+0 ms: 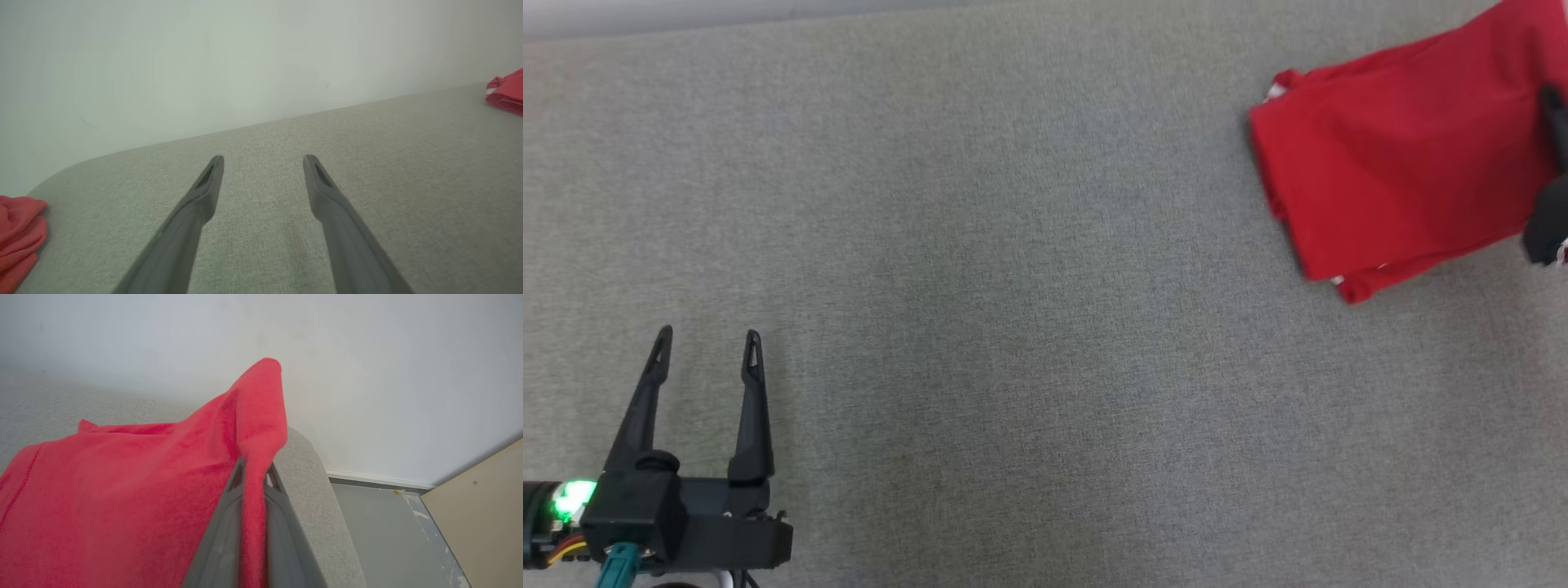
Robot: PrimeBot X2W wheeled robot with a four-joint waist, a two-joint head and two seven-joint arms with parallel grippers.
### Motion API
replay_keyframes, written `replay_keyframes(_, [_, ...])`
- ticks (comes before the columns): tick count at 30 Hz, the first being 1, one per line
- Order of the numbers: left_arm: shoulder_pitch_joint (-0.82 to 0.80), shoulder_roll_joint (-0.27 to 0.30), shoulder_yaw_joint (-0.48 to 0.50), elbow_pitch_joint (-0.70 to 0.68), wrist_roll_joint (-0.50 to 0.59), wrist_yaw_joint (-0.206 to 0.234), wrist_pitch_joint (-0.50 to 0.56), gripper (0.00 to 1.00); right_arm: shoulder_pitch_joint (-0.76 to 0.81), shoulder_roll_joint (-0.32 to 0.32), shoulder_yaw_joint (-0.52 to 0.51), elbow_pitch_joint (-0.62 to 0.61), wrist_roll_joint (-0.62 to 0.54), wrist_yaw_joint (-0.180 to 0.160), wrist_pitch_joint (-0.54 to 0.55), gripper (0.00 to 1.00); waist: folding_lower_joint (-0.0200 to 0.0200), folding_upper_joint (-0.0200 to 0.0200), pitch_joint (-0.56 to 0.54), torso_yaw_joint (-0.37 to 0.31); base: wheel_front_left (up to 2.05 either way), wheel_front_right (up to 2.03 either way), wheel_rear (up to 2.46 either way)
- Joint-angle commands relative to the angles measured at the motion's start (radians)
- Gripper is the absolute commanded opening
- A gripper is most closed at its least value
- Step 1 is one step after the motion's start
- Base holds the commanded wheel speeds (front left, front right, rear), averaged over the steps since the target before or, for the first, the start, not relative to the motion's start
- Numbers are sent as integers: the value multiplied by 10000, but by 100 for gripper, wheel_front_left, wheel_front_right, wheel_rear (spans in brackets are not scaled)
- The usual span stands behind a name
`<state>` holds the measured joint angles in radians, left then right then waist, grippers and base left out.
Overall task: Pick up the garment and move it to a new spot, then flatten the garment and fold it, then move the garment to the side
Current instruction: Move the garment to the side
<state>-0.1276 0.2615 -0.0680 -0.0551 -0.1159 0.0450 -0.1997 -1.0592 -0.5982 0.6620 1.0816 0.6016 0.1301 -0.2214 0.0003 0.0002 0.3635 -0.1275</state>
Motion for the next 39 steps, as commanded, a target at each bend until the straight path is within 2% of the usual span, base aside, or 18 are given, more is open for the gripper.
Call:
replay_keyframes(1, [-94, 116, 25, -184, 61, 61, 56, 100, -357, -218, 81, 99, 21, 4, -84, 0, -3, -2, 420, -216, 0, 0, 0])
replay_keyframes(12, [-87, 343, 127, -837, 100, 210, 307, 100, -1505, -1021, 611, 916, -2, 4, -45, 0, -3, -2, 842, -158, 0, 0, 0])
replay_keyframes(18, [244, 425, 209, -1133, 106, 352, 383, 100, -1699, -915, 748, 1423, 220, 4, 51, 0, -3, -2, 943, -224, 0, 0, 0])
replay_keyframes(19, [259, 436, 214, -1153, 105, 380, 394, 100, -1737, -921, 745, 1474, 216, 4, -8, 44, -3, -2, 945, -232, 0, 0, 0])
replay_keyframes(20, [268, 444, 216, -1176, 107, 400, 418, 100, -1735, -903, 749, 1518, 214, 4, -33, 95, -3, -2, 943, -240, 0, 0, 0])
replay_keyframes(21, [251, 451, 216, -1196, 102, 413, 416, 100, -1712, -884, 766, 1563, 207, 6, -50, 100, -3, -2, 934, -247, 0, 0, 0])
replay_keyframes(28, [185, 397, 165, -1085, 10, 450, 359, 100, -1892, -941, 733, 1750, 152, 4, -286, 100, -3, -2, 690, -256, 0, 0, 0])
replay_keyframes(32, [344, 228, 114, -804, -159, 503, 176, 100, -1795, -828, 488, 1515, 270, 6, -434, 100, -3, -2, 197, -189, 0, 0, 0])
replay_keyframes(39, [850, -33, 92, -59, -475, 505, -190, 100, -702, -664, -832, -218, 139, 4, -449, 100, -3, -2, -959, -31, 0, 0, 0])
